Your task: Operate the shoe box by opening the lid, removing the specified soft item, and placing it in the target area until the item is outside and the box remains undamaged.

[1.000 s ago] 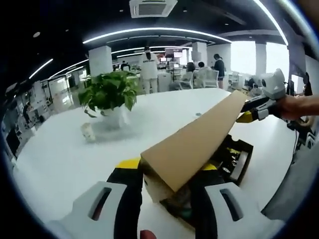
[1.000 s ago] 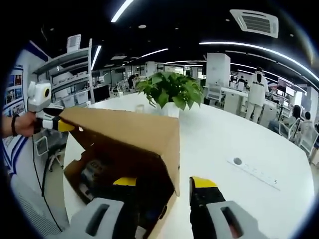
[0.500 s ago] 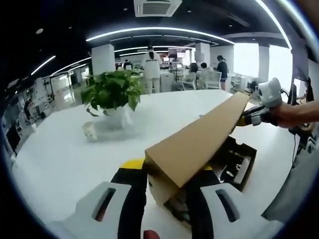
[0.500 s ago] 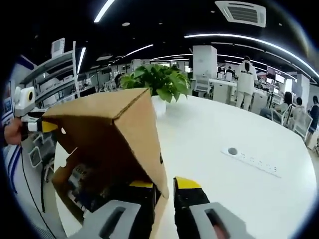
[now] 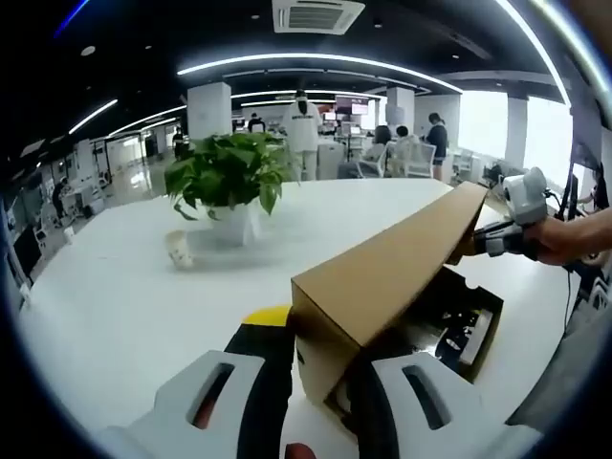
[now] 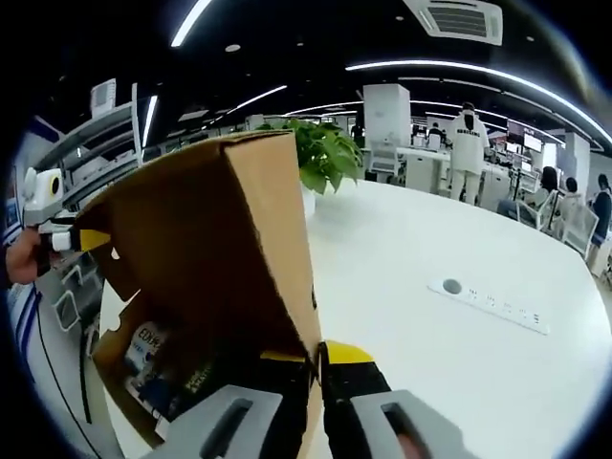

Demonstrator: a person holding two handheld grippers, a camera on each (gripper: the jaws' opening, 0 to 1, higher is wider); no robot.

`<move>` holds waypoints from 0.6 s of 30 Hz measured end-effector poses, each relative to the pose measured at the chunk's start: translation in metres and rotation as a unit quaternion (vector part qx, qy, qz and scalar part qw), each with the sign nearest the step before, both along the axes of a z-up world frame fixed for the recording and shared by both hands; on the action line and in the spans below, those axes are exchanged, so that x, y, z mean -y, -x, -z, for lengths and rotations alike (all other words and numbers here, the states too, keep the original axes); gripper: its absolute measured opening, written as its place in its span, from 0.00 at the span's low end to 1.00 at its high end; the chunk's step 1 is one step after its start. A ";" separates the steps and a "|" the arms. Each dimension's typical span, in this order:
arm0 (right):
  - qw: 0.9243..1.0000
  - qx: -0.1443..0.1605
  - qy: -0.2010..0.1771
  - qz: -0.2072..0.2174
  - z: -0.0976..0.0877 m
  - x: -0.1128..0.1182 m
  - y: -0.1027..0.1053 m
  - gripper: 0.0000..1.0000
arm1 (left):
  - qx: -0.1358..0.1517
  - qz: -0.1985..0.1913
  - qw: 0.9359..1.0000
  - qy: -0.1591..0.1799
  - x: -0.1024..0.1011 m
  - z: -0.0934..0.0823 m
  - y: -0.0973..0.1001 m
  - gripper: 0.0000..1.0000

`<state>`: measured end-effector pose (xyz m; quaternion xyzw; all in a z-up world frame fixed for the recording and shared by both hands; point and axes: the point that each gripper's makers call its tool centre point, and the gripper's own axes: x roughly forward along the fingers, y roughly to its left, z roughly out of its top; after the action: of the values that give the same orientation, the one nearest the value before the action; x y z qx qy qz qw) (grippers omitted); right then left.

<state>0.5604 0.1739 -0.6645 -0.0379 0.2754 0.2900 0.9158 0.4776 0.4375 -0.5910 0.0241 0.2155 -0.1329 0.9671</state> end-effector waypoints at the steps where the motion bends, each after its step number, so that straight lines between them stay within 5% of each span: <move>1: 1.000 -0.001 -0.003 0.002 0.000 0.000 -0.001 0.00 | -0.007 -0.001 1.000 -0.001 -0.001 0.005 0.000 0.17; 18: 1.000 0.001 -0.015 0.013 -0.002 0.000 -0.008 0.00 | -0.068 -0.034 0.997 0.019 -0.015 0.060 0.013 0.13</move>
<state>0.5680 0.1743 -0.6629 -0.0206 0.2704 0.2819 0.9203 0.4645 0.4528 -0.6506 -0.0108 0.2788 -0.1052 0.9545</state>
